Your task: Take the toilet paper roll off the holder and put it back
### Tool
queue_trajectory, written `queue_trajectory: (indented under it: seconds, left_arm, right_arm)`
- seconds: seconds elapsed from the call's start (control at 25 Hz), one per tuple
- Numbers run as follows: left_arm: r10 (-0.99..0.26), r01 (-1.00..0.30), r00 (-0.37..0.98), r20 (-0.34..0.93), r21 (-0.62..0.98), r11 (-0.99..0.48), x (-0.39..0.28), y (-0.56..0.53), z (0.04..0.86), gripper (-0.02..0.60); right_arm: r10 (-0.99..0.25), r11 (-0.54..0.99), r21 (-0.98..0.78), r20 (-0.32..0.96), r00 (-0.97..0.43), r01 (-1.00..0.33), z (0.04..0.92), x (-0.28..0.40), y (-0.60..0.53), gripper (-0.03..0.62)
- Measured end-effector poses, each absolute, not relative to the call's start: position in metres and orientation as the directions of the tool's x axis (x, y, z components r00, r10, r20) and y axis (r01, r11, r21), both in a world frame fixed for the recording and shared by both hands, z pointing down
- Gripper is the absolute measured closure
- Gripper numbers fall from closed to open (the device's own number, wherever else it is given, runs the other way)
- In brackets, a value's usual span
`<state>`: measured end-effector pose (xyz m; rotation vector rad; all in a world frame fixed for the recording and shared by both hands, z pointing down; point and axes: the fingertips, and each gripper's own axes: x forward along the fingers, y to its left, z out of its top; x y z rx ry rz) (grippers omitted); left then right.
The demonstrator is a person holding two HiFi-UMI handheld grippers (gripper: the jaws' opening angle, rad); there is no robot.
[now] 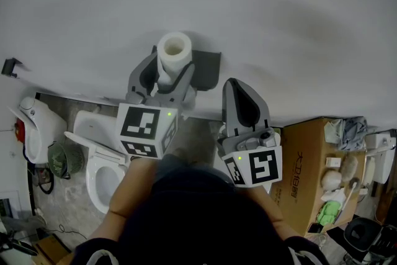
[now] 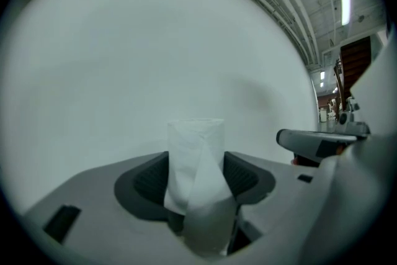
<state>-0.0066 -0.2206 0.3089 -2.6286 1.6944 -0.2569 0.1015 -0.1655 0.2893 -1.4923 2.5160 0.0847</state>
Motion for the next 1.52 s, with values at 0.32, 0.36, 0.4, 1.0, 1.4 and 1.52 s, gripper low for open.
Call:
queue_trajectory:
  seconds: [0.32,0.36,0.4,1.0,1.4,1.52]
  left_arm:
    - [-0.913,-0.909,0.396,0.095,-0.103,-0.405,-0.016,-0.215,0.29,0.316]
    - [-0.914,-0.909,0.396,0.09,-0.103,-0.404,-0.018,-0.215,0.288,0.316]
    - [-0.915,-0.91,0.394,0.085,-0.103,-0.402,-0.02,-0.214,0.286,0.316]
    - [-0.921,-0.913,0.385,0.059,-0.125,-0.389,-0.067,-0.212,0.266,0.316]
    - [-0.927,-0.918,0.372,0.048,-0.131,-0.375,-0.1,-0.213,0.263,0.316]
    - [-0.928,-0.919,0.372,0.036,-0.126,-0.373,-0.108,-0.212,0.262,0.316]
  right_arm:
    - [-0.86,0.483,-0.05,-0.214,-0.463,-0.874,0.287,0.097,-0.165,0.579]
    - [-0.86,0.483,-0.049,-0.213,-0.463,-0.874,0.287,0.096,-0.166,0.579]
    - [-0.86,0.483,-0.047,-0.212,-0.464,-0.874,0.287,0.095,-0.166,0.578]
    - [-0.866,0.471,-0.02,-0.202,-0.458,-0.882,0.276,0.059,-0.179,0.579]
    - [-0.88,0.44,0.007,-0.196,-0.433,-0.898,0.27,0.044,-0.182,0.579]
    - [-0.885,0.425,0.022,-0.2,-0.42,-0.905,0.269,0.04,-0.18,0.579]
